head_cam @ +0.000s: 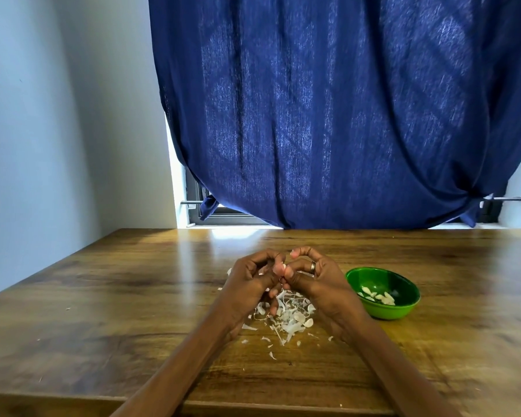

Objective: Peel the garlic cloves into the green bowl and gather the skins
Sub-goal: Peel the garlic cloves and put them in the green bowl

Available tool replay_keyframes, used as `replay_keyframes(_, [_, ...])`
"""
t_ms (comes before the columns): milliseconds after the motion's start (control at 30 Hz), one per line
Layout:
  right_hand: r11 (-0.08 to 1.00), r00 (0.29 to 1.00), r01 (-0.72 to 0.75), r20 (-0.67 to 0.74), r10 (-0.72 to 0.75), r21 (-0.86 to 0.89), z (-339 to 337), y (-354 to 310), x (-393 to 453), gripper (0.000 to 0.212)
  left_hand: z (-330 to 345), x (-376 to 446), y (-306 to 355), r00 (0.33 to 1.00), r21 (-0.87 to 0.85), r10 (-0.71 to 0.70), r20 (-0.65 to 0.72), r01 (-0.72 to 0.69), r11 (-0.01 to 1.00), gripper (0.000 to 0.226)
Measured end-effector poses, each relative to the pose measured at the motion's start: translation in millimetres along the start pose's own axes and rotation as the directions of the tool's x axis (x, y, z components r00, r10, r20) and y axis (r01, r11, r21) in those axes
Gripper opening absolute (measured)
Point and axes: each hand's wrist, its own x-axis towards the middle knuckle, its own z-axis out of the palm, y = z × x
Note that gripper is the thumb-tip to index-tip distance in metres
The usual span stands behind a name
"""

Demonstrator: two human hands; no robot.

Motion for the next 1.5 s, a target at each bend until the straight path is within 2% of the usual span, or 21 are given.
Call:
replay_keyframes(67, [1.000,0.999,0.032,-0.035,-0.031,0.001,1.8,-0.7,0.8,0.045,2.5,1.3,-0.5,0.999,-0.015,0.013,-0.043,-0.014,1.000,0.025])
replay_keyframes(233, [0.992,0.989,0.101,-0.100,-0.109,-0.081,4.0,-4.2,0.6,0.034,1.9,5.8,-2.6,0.987,0.013,0.071,-0.141,-0.070,0.997,0.012])
replay_keyframes(333, [0.986,0.987,0.109,-0.104,-0.123,-0.129,3.6,-2.7,0.9,0.036,1.5,6.8,-1.1,0.977,0.002,0.093,-0.194,-0.095,0.995,0.017])
replay_keyframes(600, [0.968,0.981,0.124,-0.120,-0.153,-0.218,1.5,2.8,1.1,0.035,4.6,5.4,-0.8,0.983,0.109,0.131,-0.124,-0.118,0.987,0.022])
replay_keyframes(800, [0.963,0.983,0.140,-0.084,-0.163,-0.230,3.5,4.1,-0.1,0.035,1.3,5.3,-4.6,0.993,0.112,0.084,-0.083,-0.075,0.991,0.017])
replay_keyframes(1100, [0.966,0.990,0.069,-0.105,-0.098,-0.249,5.8,13.2,5.3,0.028,5.8,4.7,-6.4,0.994,0.094,0.066,-0.089,-0.058,0.994,0.020])
replay_keyframes(1300, [0.987,0.985,0.069,-0.150,-0.090,-0.142,8.6,15.7,9.0,0.027,9.3,6.3,-8.6,0.971,0.099,0.130,-0.198,-0.112,0.989,0.016])
replay_keyframes(1500, [0.992,0.983,0.094,-0.153,-0.106,-0.079,7.4,10.6,2.9,0.026,7.3,5.2,-9.9,0.947,0.162,0.148,-0.287,-0.104,0.981,0.014])
